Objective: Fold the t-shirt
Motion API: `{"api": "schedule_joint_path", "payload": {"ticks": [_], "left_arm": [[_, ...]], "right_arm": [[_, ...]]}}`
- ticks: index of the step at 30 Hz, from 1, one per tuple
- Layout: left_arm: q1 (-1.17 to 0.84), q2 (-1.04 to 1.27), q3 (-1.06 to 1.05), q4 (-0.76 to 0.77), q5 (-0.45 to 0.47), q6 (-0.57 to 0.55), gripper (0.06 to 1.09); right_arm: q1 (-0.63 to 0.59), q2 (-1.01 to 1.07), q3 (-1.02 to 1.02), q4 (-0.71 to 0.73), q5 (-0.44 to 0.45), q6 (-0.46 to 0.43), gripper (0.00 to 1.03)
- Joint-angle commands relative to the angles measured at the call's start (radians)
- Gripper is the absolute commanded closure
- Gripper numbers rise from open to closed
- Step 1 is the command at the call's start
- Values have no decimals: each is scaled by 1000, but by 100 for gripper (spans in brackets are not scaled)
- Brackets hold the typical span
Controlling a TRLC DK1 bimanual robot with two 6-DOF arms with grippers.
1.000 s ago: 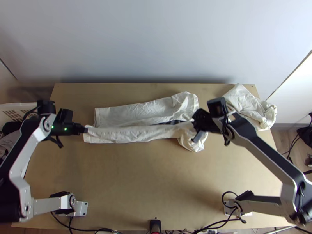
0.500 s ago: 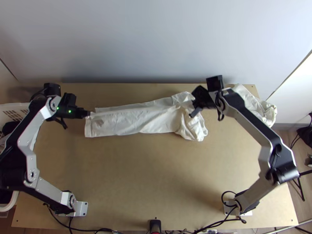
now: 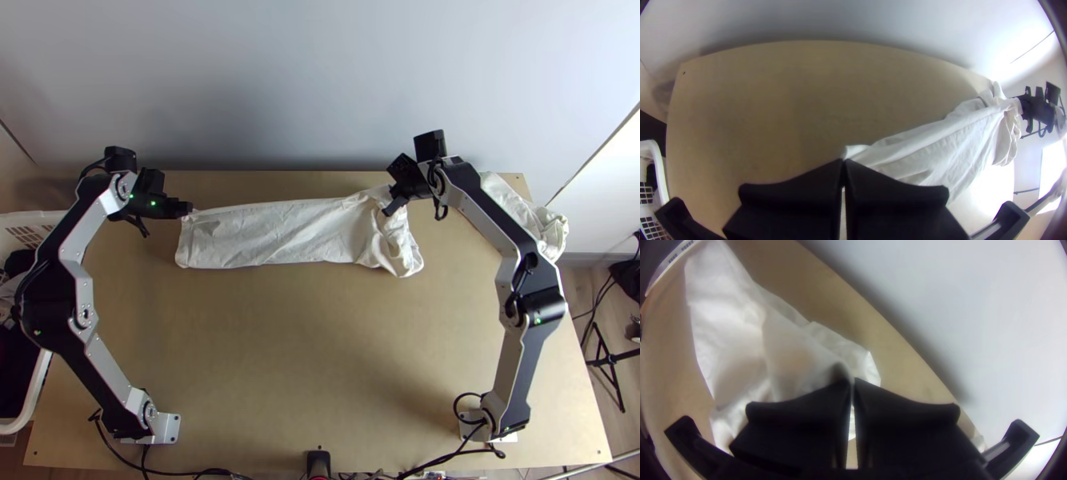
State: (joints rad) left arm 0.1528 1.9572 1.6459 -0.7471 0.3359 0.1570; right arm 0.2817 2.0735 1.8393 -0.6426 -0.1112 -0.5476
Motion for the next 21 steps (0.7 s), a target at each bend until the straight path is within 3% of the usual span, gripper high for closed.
{"api": "schedule_joint_path", "payload": {"ticks": [1, 10, 19, 21], "left_arm": [[-19, 91, 80, -5, -20, -8, 105], [-32, 161, 86, 15, -40, -10, 105], [-33, 200, 88, 40, -54, -10, 105], [-32, 200, 94, 40, -52, -14, 91]], "right_arm": [[-10, 100, 86, -17, 2, -3, 100], [-7, 163, 101, -11, 2, 34, 100], [-6, 208, 127, 35, 10, 124, 100], [-6, 206, 130, 35, 10, 153, 80]]}}
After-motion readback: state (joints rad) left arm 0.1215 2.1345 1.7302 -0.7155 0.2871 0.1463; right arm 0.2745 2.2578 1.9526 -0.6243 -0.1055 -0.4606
